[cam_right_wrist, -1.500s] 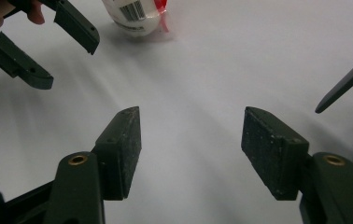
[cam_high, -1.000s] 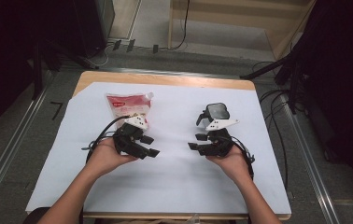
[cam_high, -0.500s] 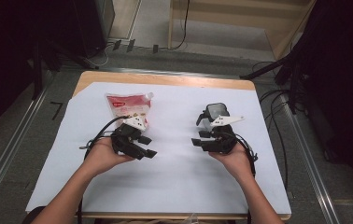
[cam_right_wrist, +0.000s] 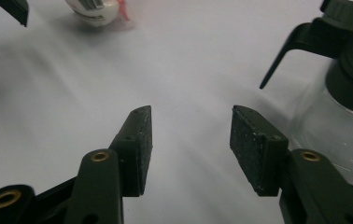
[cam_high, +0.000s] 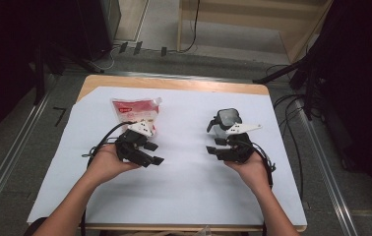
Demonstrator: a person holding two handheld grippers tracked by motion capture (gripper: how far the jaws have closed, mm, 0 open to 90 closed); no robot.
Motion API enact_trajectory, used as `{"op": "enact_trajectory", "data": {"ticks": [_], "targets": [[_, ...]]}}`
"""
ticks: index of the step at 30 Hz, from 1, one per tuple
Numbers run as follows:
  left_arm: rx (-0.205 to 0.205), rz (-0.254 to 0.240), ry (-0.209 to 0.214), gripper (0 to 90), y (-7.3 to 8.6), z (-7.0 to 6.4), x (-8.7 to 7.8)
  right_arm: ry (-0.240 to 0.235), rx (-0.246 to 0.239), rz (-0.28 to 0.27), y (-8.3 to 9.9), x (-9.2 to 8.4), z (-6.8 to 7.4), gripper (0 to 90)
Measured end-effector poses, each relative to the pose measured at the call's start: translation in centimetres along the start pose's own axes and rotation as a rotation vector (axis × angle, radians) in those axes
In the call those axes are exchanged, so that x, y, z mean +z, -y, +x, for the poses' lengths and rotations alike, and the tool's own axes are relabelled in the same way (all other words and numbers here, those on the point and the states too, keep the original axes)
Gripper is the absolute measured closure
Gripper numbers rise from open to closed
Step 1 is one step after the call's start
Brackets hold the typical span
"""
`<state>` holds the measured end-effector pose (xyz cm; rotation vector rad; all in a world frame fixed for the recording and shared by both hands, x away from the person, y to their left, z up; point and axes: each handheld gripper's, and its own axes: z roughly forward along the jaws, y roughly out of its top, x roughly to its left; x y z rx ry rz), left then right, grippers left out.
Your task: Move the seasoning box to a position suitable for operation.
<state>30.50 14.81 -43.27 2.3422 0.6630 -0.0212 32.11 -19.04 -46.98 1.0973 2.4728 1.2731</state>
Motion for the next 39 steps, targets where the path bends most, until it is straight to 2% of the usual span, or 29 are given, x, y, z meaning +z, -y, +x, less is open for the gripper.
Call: {"op": "enact_trajectory", "data": {"ticks": [2, 4, 5, 6, 8, 9, 10, 11, 12, 13, 15, 16, 17, 18, 19, 20, 21, 22, 23, 24, 25, 28, 29, 31, 33, 36, 39], "targets": [[0.006, 0.008, -0.009, 41.2, 0.0, -0.1, -0.1, 0.01, 0.021, -0.002, 0.1, -0.3, -0.3, 48.4], [0.007, 0.002, -0.013, 40.9, 0.1, -0.1, -0.2, 0.015, 0.017, -0.006, 0.1, -0.4, -0.4, 47.4], [0.003, -0.004, -0.022, 40.9, 0.1, -0.1, -0.3, 0.043, 0.016, -0.02, 0.1, -0.9, -0.6, 43.0], [0.003, -0.004, -0.022, 40.9, 0.1, -0.1, -0.3, 0.043, 0.016, -0.02, 0.1, -0.9, -0.6, 43.0], [0.002, -0.009, -0.02, 40.9, 0.2, 0.0, -0.4, 0.075, 0.024, -0.036, 0.2, -1.2, -0.9, 39.6], [0.0, -0.008, -0.023, 41.0, 0.2, 0.1, -0.5, 0.092, 0.046, -0.045, 0.4, -1.6, -1.3, 37.9], [0.0, -0.008, -0.023, 41.0, 0.2, 0.1, -0.5, 0.092, 0.046, -0.045, 0.4, -1.6, -1.3, 37.9], [-0.001, -0.003, -0.028, 41.0, 0.2, 0.1, -0.6, 0.105, 0.076, -0.052, 0.5, -1.8, -1.7, 35.5], [-0.002, -0.006, -0.029, 41.0, 0.2, 0.1, -0.6, 0.105, 0.076, -0.052, 0.5, -1.8, -1.7, 35.5], [-0.008, -0.017, -0.026, 40.9, 0.2, 0.1, -0.6, 0.132, 0.096, -0.059, 0.6, -2.1, -2.1, 32.7], [-0.004, -0.016, -0.025, 40.9, 0.2, 0.1, -0.7, 0.145, 0.104, -0.065, 0.6, -2.1, -2.4, 30.4], [-0.005, -0.015, -0.026, 40.9, 0.2, 0.0, -0.7, 0.158, 0.123, -0.066, 0.6, -2.2, -2.6, 29.2], [0.001, -0.012, -0.031, 40.9, 0.2, 0.0, -0.7, 0.176, 0.158, -0.074, 0.7, -2.3, -3.1, 25.6], [0.001, -0.012, -0.031, 40.9, 0.2, 0.0, -0.7, 0.176, 0.158, -0.074, 0.7, -2.3, -3.1, 25.6], [0.003, -0.013, -0.033, 40.8, 0.2, -0.1, -0.7, 0.202, 0.177, -0.08, 0.7, -2.2, -3.4, 18.3], [0.003, -0.013, -0.033, 40.9, 0.2, -0.1, -0.7, 0.202, 0.177, -0.08, 0.7, -2.2, -3.4, 18.3], [0.005, -0.009, -0.032, 40.8, 0.2, -0.1, -0.7, 0.234, 0.193, -0.076, 0.7, -1.9, -3.7, 11.5], [0.005, -0.009, -0.032, 40.8, 0.2, -0.1, -0.7, 0.234, 0.193, -0.076, 0.7, -1.9, -3.7, 11.5], [0.006, -0.008, -0.032, 40.7, 0.2, -0.1, -0.7, 0.259, 0.205, -0.075, 0.7, -1.5, -3.8, 6.1], [0.006, -0.008, -0.032, 40.7, 0.2, -0.1, -0.7, 0.259, 0.205, -0.075, 0.7, -1.5, -3.8, 6.1], [0.005, -0.008, -0.032, 40.7, 0.2, -0.1, -0.7, 0.288, 0.215, -0.082, 0.6, -1.0, -3.9, 2.7], [0.002, -0.016, -0.029, 40.8, 0.2, -0.1, -0.6, 0.313, 0.218, -0.083, 0.5, -0.4, -4.0, 2.0], [0.005, -0.011, -0.032, 40.9, 0.2, -0.1, -0.6, 0.341, 0.224, -0.065, 0.4, 0.0, -4.2, 1.6], [0.008, -0.017, -0.029, 41.1, 0.2, -0.1, -0.7, 0.356, 0.235, -0.077, 0.4, 0.5, -4.6, 1.2], [0.004, -0.023, -0.024, 41.1, 0.2, -0.1, -0.7, 0.346, 0.253, -0.097, 0.4, 0.9, -5.0, 1.3], [0.004, -0.026, -0.025, 41.1, 0.2, -0.2, -0.7, 0.348, 0.26, -0.095, 0.4, 1.4, -5.3, 1.7], [0.002, -0.034, -0.036, 41.8, 0.3, -0.1, -1.0, 0.384, 0.253, -0.068, 0.4, 2.6, -5.6, 2.6]]}}
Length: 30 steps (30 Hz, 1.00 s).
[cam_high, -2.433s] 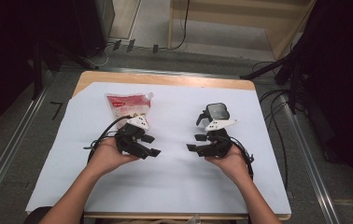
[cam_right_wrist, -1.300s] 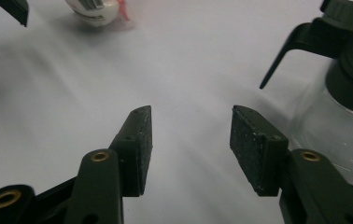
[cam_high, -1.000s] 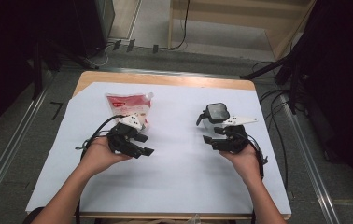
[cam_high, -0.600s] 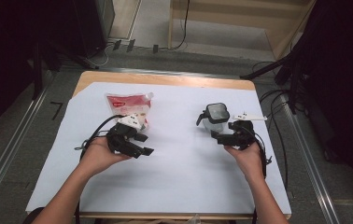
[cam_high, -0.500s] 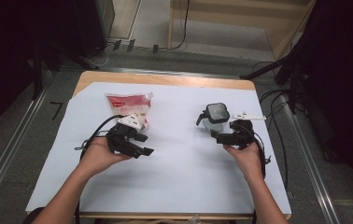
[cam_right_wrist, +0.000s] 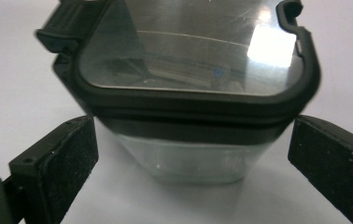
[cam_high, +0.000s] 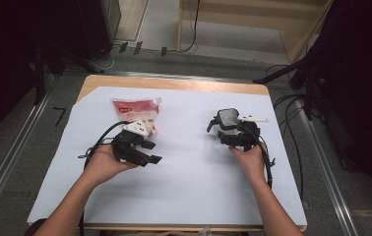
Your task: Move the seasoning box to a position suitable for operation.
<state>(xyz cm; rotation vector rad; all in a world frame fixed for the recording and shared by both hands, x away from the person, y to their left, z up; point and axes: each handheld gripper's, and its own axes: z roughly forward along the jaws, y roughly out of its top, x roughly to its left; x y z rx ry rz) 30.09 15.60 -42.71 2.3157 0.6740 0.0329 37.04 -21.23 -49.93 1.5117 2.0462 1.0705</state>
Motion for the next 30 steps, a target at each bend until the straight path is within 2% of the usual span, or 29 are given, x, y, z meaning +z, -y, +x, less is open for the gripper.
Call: {"op": "enact_trajectory", "data": {"ticks": [1, 2, 4, 9, 12, 16, 19, 20, 21, 22, 30], "targets": [[0.0, 0.0, 0.0, 42.1, 0.0, 0.0, 0.0, 0.0, 0.0, 0.0, 0.0, 0.0, 0.0, 2.6], [0.003, -0.006, -0.002, 42.3, 0.0, 0.1, -0.1, 0.012, -0.013, -0.032, 0.0, 0.2, 0.2, 5.5], [-0.008, -0.03, -0.004, 42.5, 0.1, 0.1, -0.4, 0.021, -0.012, -0.062, -0.2, 0.5, 0.4, 5.5], [-0.013, -0.024, -0.011, 42.6, 0.3, 0.1, -0.6, 0.036, -0.009, -0.078, -0.2, 1.6, 0.7, 5.9], [-0.021, -0.026, -0.004, 42.6, 0.5, 0.0, -0.7, 0.044, 0.035, -0.095, -0.1, 2.5, 0.7, 7.9], [-0.025, -0.023, -0.008, 42.6, 0.8, -0.2, -0.8, 0.052, 0.046, -0.123, 0.0, 3.1, 0.7, 10.5], [-0.031, -0.023, -0.006, 42.6, 0.9, -0.2, -0.8, 0.051, 0.047, -0.131, 0.1, 3.2, 0.6, 10.9], [-0.029, -0.017, -0.008, 42.6, 1.0, -0.2, -0.8, 0.075, 0.006, -0.118, 0.2, 3.3, 0.7, 14.0], [-0.029, -0.017, -0.008, 42.6, 1.0, -0.2, -0.8, 0.075, 0.006, -0.118, 0.2, 3.3, 0.7, 14.0], [-0.034, -0.01, -0.011, 42.6, 1.0, -0.2, -0.8, 0.085, -0.024, -0.104, 0.1, 3.3, 0.8, 14.6], [-0.031, -0.013, -0.008, 42.6, 0.9, -0.2, -0.8, 0.087, -0.027, -0.088, -0.2, 3.1, 0.9, 15.3]]}}
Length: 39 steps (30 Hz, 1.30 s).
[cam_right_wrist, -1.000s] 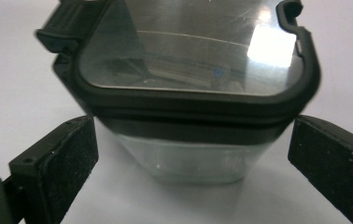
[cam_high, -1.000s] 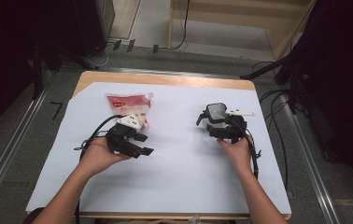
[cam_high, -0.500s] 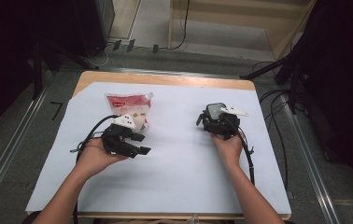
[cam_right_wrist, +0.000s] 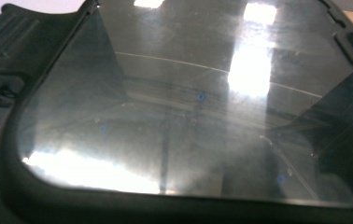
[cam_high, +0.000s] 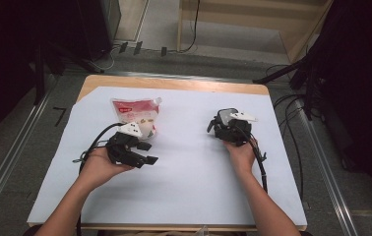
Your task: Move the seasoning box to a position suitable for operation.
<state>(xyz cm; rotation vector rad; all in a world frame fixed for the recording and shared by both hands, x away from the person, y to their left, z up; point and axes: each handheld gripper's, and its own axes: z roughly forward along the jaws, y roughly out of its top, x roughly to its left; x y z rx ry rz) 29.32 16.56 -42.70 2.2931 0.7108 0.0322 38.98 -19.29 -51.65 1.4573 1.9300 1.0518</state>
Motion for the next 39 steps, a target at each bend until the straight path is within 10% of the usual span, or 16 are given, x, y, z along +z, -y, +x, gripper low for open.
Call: {"op": "enact_trajectory", "data": {"ticks": [17, 39], "targets": [[-0.02, -0.007, 0.042, 40.0, -0.5, 1.0, 0.5, -0.132, -0.035, -0.016, -1.2, -2.8, 2.3, 15.3], [-0.034, 0.002, 0.042, 41.2, -0.7, 1.3, 0.6, -0.34, -0.142, 0.037, 0.2, -3.9, 8.7, 15.4]]}}
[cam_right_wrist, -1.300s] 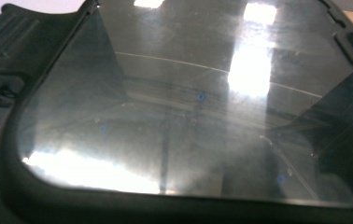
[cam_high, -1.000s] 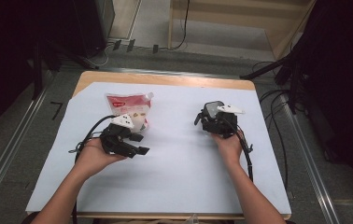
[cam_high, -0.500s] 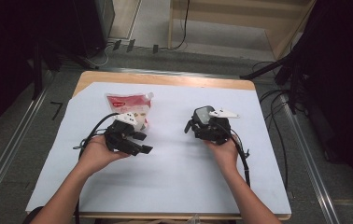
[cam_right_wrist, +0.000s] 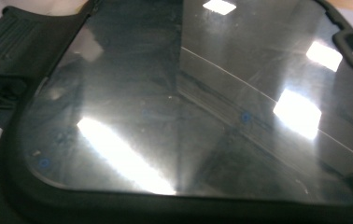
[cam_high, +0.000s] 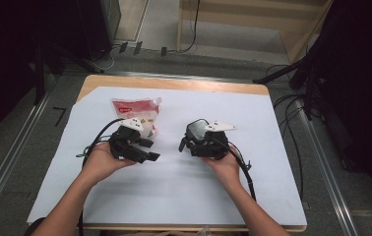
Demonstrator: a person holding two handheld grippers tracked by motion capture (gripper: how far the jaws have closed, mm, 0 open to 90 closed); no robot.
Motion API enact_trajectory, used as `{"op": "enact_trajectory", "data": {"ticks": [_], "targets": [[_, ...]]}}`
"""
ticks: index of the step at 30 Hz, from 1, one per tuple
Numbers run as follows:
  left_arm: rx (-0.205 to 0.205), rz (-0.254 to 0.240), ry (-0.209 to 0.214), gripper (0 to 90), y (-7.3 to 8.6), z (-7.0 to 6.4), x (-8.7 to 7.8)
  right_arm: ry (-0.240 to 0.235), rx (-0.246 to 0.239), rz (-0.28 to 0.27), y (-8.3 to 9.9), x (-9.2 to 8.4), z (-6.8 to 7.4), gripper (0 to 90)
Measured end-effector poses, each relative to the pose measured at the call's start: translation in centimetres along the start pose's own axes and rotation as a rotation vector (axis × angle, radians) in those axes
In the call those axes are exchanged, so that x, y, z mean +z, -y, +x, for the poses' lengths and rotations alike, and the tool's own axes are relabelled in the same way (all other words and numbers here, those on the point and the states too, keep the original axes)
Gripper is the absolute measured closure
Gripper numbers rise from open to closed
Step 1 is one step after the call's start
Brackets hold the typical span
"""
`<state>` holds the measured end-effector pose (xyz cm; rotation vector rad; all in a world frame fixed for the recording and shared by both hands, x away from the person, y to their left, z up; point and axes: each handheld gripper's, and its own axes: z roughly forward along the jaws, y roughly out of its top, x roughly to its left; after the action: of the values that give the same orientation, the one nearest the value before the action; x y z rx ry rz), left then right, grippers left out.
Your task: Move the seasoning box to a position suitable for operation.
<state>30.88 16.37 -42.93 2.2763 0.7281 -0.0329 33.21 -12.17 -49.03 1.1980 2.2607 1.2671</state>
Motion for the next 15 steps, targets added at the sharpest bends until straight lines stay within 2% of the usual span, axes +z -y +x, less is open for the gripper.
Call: {"op": "enact_trajectory", "data": {"ticks": [3, 9, 11, 12, 15], "targets": [[0.005, -0.003, -0.001, 42.1, 0.0, 0.0, 0.0, -0.031, -0.023, 0.02, 0.3, 0.4, 1.0, 15.4], [0.001, -0.006, -0.006, 42.1, 0.1, 0.1, 0.0, -0.076, -0.035, 0.036, 1.1, 0.6, 2.4, 15.4], [0.002, -0.007, -0.002, 42.2, 0.2, 0.2, 0.0, -0.091, -0.068, 0.058, 1.4, 0.7, 3.3, 15.4], [0.002, -0.007, -0.002, 42.8, 0.2, 0.2, 0.0, -0.091, -0.068, 0.058, 1.4, 0.7, 3.3, 15.4], [0.001, -0.001, 0.005, 44.1, 0.2, 0.1, 0.1, -0.097, -0.116, 0.063, 1.8, 0.9, 4.1, 15.3]]}}
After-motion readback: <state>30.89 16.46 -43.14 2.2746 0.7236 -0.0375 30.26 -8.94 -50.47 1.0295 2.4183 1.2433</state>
